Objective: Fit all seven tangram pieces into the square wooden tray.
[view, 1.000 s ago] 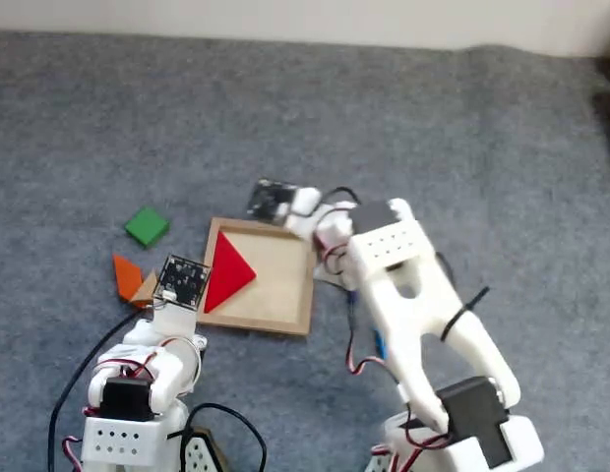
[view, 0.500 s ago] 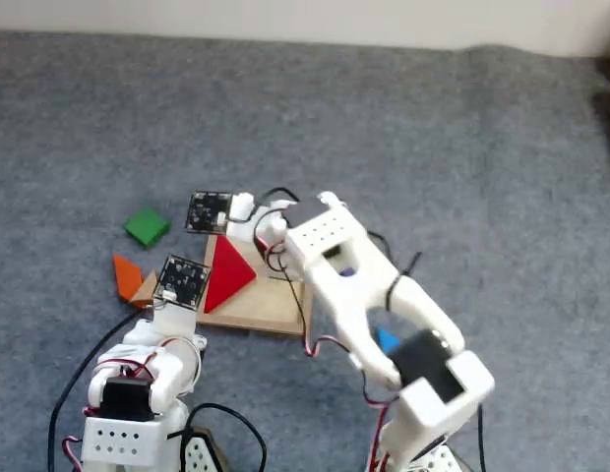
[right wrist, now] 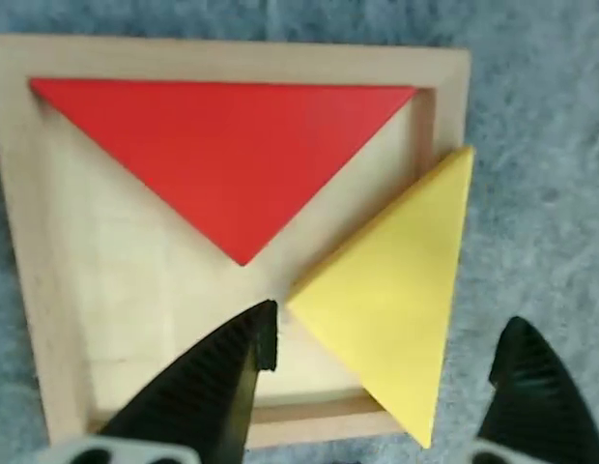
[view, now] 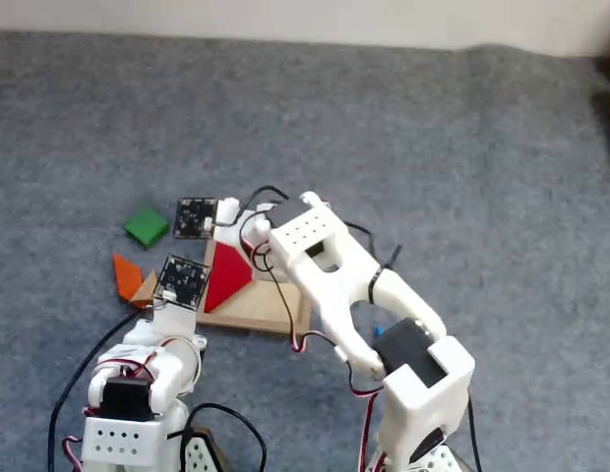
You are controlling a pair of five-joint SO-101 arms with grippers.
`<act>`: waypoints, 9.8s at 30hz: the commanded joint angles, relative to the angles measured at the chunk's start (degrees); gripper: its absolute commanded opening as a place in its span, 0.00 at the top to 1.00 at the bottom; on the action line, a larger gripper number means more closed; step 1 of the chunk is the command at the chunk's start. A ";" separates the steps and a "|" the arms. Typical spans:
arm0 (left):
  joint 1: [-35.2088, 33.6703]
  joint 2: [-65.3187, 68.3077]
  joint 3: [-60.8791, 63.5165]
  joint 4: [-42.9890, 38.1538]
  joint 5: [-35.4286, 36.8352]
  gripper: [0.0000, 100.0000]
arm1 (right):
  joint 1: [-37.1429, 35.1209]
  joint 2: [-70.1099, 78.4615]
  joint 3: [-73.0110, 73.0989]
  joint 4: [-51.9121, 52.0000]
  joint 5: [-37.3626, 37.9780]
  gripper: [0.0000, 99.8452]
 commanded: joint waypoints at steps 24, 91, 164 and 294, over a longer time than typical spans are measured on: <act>-0.84 -2.42 1.19 0.18 0.44 0.99 | 7.43 3.38 -9.71 -2.59 -17.14 0.98; -0.84 -2.42 1.19 0.18 0.44 0.99 | 16.31 -21.05 28.09 -9.19 -48.88 0.74; -0.84 -2.42 1.19 0.18 0.44 0.99 | 26.24 -36.09 55.87 1.19 -16.62 0.82; -0.84 -2.42 1.19 0.18 0.44 0.99 | 8.31 1.63 -2.15 6.55 -53.27 0.99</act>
